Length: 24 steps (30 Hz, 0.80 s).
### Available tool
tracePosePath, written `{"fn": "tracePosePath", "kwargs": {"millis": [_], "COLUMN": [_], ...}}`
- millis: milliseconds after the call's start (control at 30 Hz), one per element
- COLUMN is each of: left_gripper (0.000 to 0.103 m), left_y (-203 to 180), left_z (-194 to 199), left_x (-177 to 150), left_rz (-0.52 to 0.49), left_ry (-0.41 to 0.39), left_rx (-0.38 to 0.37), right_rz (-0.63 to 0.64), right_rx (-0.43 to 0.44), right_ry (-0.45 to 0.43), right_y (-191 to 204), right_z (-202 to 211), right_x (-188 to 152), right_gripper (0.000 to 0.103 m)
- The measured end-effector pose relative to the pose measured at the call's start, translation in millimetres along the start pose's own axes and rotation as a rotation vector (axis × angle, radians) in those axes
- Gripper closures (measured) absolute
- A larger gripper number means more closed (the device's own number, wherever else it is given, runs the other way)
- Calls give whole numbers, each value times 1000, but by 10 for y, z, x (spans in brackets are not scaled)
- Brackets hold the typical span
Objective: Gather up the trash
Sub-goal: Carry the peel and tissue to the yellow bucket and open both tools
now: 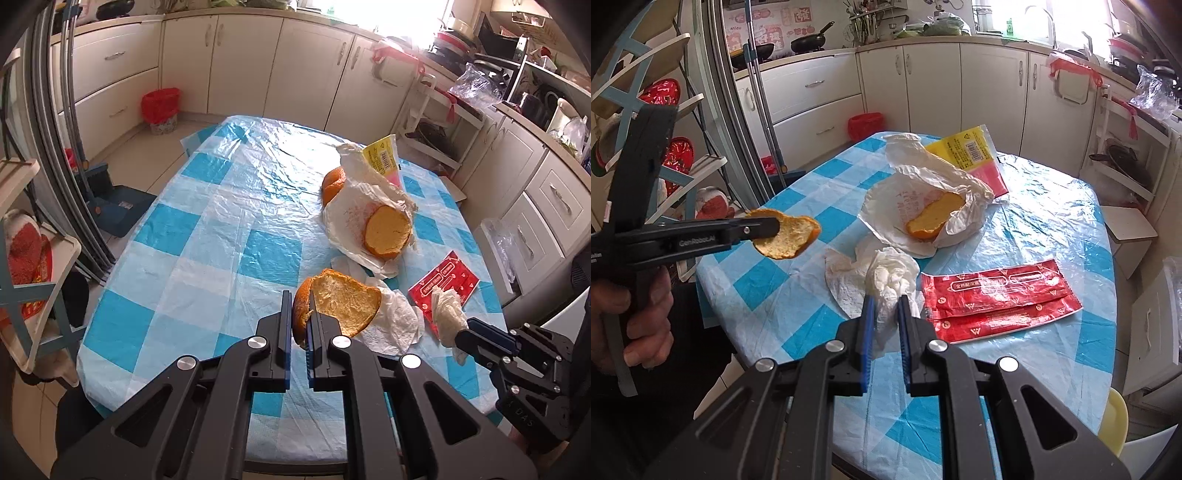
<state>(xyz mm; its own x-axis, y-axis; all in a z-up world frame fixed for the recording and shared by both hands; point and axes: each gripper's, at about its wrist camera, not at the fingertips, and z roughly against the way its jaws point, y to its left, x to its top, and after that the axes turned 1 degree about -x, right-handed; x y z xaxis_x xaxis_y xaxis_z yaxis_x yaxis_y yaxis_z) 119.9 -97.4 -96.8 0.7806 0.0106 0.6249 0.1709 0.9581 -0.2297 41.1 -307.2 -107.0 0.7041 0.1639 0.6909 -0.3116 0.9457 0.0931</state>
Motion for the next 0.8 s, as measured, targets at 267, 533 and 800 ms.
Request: {"fn": "tracePosePath", "kwargs": {"millis": [267, 533, 800], "left_gripper": [97, 97, 97], "left_y": [-120, -288, -395], "left_z": [219, 296, 331], "left_x": [27, 0, -14], "left_rz": [-14, -47, -70], "left_ry": [-31, -35, -39], "left_rx": [-37, -56, -65], "right_rz": [-49, -78, -89], "right_rx": [-41, -61, -66], "right_ry": [-22, -54, -79], "right_y": [-152, -255, -297], "right_z": [123, 249, 333], "right_x": [-31, -31, -23], "right_gripper": [89, 89, 89]}}
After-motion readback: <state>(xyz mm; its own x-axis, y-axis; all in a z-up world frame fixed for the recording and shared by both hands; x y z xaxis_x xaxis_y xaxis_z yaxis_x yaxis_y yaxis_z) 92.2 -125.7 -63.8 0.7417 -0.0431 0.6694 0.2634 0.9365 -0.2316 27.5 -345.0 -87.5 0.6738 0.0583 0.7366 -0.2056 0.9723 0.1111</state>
